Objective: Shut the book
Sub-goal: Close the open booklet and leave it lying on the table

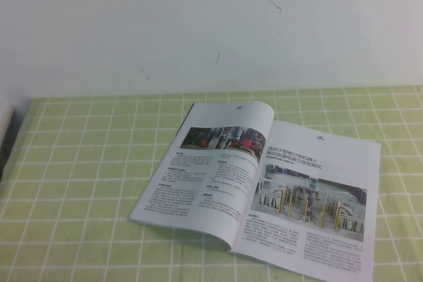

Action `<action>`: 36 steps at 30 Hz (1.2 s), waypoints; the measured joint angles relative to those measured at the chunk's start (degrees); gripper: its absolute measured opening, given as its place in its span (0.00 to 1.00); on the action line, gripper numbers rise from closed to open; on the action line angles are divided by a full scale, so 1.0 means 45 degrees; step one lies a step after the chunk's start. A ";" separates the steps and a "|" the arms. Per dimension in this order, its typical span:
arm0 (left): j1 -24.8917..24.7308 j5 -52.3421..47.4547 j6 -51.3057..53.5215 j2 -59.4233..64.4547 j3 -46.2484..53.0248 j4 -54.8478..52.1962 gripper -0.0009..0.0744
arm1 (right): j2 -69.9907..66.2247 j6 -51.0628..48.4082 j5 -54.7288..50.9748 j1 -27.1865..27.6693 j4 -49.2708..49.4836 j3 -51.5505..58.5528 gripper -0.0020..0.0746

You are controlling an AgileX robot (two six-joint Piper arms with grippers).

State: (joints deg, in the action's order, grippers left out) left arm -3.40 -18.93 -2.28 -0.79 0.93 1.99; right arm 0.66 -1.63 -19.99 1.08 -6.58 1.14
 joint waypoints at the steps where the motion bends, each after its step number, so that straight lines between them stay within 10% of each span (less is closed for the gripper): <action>1: 0.0000 0.0000 0.0000 0.0000 0.0000 0.0000 0.01 | 0.0000 0.0000 0.0000 0.0000 0.0000 0.0000 0.02; 36: 0.0000 0.0000 0.0000 0.0000 0.0000 0.0000 0.01 | 0.0000 0.1888 -0.0072 0.0000 -0.0069 0.0000 0.02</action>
State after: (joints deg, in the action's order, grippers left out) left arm -3.40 -18.93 -2.28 -0.79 0.93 1.99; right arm 0.66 6.86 -20.31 1.08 -6.90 1.14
